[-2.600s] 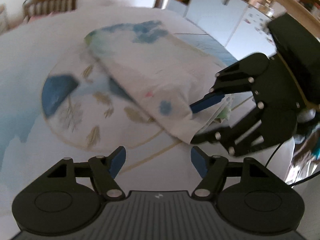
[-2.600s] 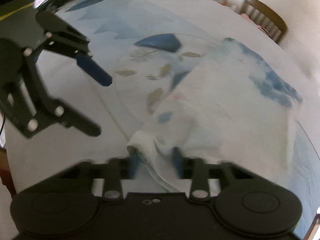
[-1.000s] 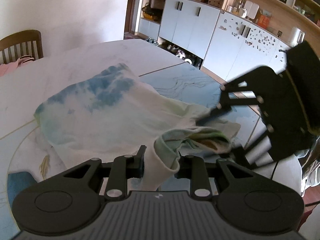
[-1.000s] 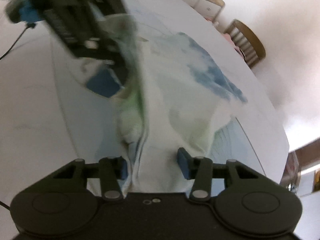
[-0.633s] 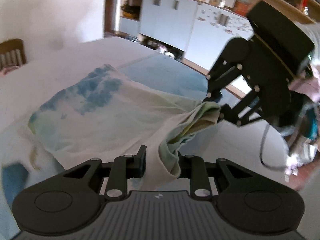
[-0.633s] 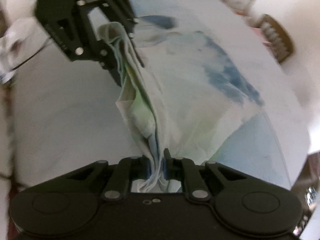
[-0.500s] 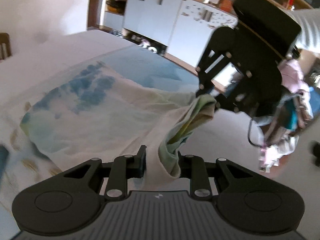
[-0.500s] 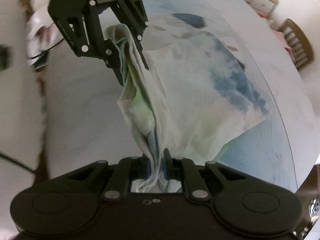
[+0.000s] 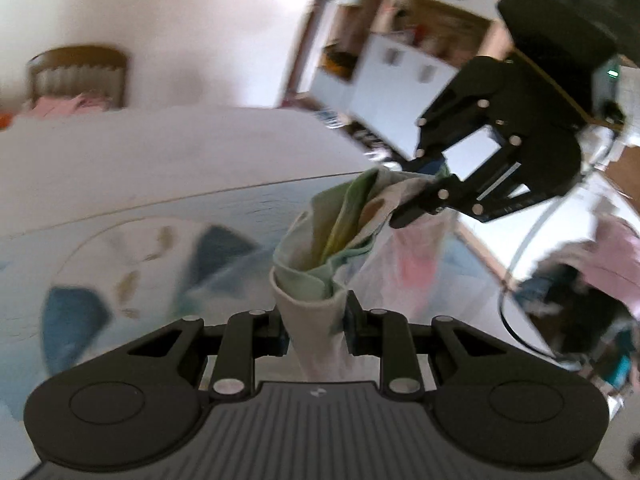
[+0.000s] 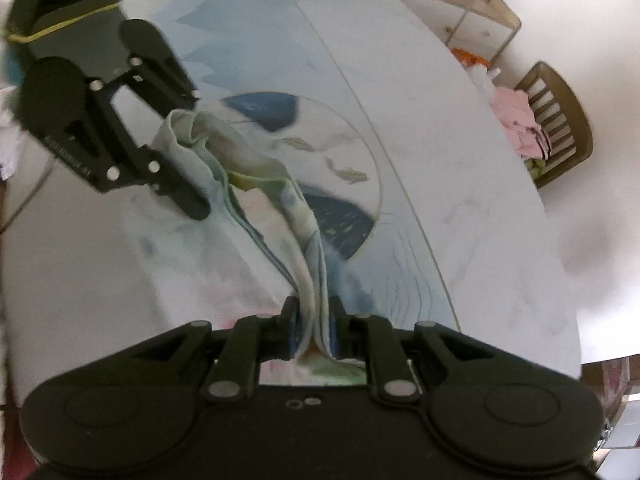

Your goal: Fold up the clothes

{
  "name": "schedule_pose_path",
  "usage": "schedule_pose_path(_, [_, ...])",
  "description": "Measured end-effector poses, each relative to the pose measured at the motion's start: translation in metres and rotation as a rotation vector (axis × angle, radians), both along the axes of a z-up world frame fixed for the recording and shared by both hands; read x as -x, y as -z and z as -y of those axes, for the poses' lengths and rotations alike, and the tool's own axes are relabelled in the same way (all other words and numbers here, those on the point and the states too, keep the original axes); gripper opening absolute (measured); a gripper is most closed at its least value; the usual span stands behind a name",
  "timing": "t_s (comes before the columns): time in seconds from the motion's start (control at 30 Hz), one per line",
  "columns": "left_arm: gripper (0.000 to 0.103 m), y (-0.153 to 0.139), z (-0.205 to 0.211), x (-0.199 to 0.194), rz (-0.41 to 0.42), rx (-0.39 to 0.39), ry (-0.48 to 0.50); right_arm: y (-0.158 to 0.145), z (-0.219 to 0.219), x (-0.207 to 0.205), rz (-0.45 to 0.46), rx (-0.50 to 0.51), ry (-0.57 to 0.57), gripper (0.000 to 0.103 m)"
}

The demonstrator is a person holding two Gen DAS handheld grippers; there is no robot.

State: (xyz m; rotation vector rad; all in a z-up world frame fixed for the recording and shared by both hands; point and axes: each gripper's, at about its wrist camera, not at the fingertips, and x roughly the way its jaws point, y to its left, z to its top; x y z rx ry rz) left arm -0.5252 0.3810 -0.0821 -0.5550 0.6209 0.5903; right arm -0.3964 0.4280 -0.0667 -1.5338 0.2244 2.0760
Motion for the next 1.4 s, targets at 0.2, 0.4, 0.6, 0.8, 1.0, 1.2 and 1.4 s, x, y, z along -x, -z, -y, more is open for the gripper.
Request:
schedule_pose_path(0.2, [0.024,0.039,-0.029,-0.009,-0.103,0.057,-0.059,0.048,-0.036,0.002,0.007,0.037,0.046,0.103])
schedule_pose_path(0.4, [0.024,0.05,-0.031,-0.01,-0.117,0.065,-0.065,0.043,-0.034,-0.011,-0.04,0.033,0.12,0.103])
schedule_pose_path(0.6, [0.052,0.022,-0.036,0.012,-0.144,0.013,-0.08,-0.017,-0.033,-0.061,-0.155,-0.015,0.317,0.103])
schedule_pose_path(0.8, [0.055,-0.014,-0.014,0.043,-0.15,-0.109,-0.112,-0.026,0.014,-0.082,-0.214,0.053,0.315,0.103])
schedule_pose_path(1.0, [0.055,-0.005,0.016,-0.008,-0.123,-0.145,0.119,0.013,0.034,-0.061,-0.149,0.153,0.231,0.103])
schedule_pose_path(1.2, [0.054,0.032,-0.004,-0.021,-0.21,-0.098,0.059,0.033,-0.007,-0.075,-0.202,0.184,0.346,0.103])
schedule_pose_path(1.4, [0.056,0.045,-0.017,-0.013,-0.195,0.001,0.002,0.056,-0.024,-0.082,-0.271,0.278,0.432,0.103])
